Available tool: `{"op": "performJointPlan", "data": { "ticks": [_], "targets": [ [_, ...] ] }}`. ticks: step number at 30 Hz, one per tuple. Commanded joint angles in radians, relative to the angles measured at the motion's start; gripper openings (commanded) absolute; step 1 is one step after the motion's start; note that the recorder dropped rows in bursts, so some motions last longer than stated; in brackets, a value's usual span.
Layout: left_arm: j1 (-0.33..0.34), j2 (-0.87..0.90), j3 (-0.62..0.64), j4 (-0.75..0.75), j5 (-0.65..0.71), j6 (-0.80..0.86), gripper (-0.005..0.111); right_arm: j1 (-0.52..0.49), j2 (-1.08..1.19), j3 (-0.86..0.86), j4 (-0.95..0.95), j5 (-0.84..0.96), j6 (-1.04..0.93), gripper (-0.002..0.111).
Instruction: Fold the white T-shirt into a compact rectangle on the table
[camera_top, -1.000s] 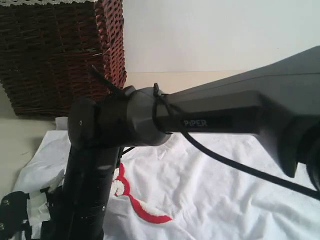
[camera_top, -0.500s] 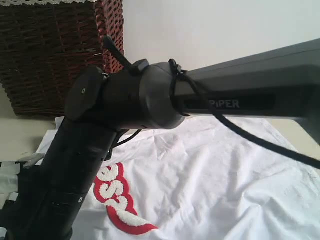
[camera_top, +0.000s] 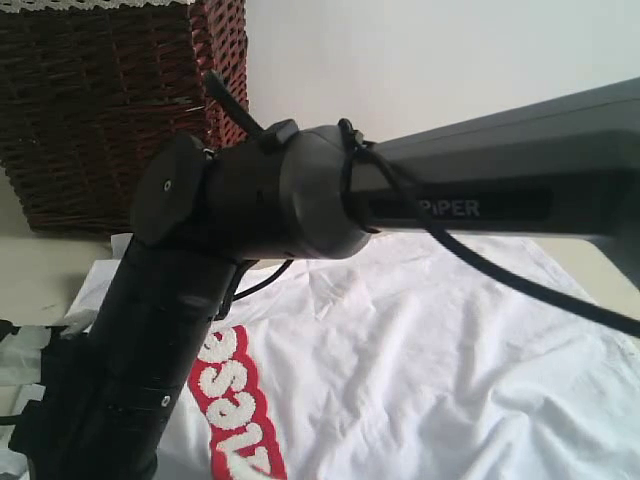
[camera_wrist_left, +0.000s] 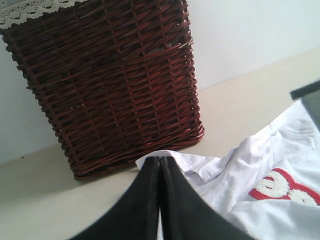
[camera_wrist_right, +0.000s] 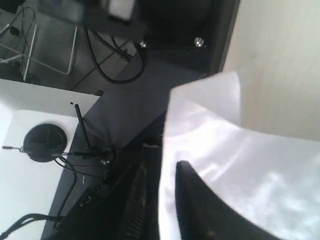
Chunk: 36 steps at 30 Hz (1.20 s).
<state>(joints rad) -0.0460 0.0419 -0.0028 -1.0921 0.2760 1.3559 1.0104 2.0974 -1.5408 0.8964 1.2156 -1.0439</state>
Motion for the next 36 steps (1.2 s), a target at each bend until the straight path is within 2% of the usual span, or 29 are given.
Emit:
{"op": "performJointPlan", "data": {
  "ticks": [1,2,5,6,8,11,13,14,15,16,17,21,24,32,36],
  "targets": [
    [0.002,-0.007,0.003,-0.001,0.001,0.001,0.000,0.001,-0.005,0.000,-0.019,0.005,-0.030,0.054],
    [0.002,-0.007,0.003,-0.001,0.001,0.001,0.000,0.001,-0.005,0.000,-0.013,0.005,-0.028,0.057],
    [0.002,-0.007,0.003,-0.001,0.001,0.001,0.000,-0.020,-0.010,0.000,-0.070,-0.019,-0.026,0.056],
    [0.002,-0.007,0.003,-0.001,0.001,0.001,0.000,-0.039,-0.010,0.000,-0.115,-0.093,0.016,0.054],
    [0.002,-0.007,0.003,-0.001,0.001,0.001,0.000,-0.048,-0.005,0.000,-0.164,-0.122,0.084,0.053],
    [0.002,-0.007,0.003,-0.001,0.001,0.001,0.000,-0.045,0.035,0.000,-0.214,-0.023,0.064,0.052],
    [0.002,-0.007,0.003,-0.001,0.001,0.001,0.000,-0.040,0.072,0.000,-0.213,0.005,0.050,0.040],
    [0.002,-0.007,0.003,-0.001,0.001,0.001,0.000,-0.035,0.083,0.000,-0.213,0.005,0.094,0.024],
    [0.002,-0.007,0.003,-0.001,0.001,0.001,0.000,-0.030,0.090,0.000,-0.213,-0.004,0.121,0.016],
    [0.002,-0.007,0.003,-0.001,0.001,0.001,0.000,-0.024,0.092,0.000,-0.211,-0.036,0.169,0.002],
    [0.002,-0.007,0.003,-0.001,0.001,0.001,0.000,-0.022,0.097,0.000,-0.216,-0.063,0.195,0.000],
    [0.002,-0.007,0.003,-0.001,0.001,0.001,0.000,0.005,0.128,0.000,-0.297,-0.155,0.362,0.000],
    [0.002,-0.007,0.003,-0.001,0.001,0.001,0.000,0.035,0.151,0.000,-0.314,-0.130,0.394,0.000],
    [0.002,-0.007,0.003,-0.001,0.001,0.001,0.000,0.119,0.186,0.000,-0.281,-0.021,0.385,0.000],
    [0.002,-0.007,0.003,-0.001,0.001,0.001,0.000,0.153,0.186,0.000,-0.127,0.005,0.232,0.000]
  ]
}}
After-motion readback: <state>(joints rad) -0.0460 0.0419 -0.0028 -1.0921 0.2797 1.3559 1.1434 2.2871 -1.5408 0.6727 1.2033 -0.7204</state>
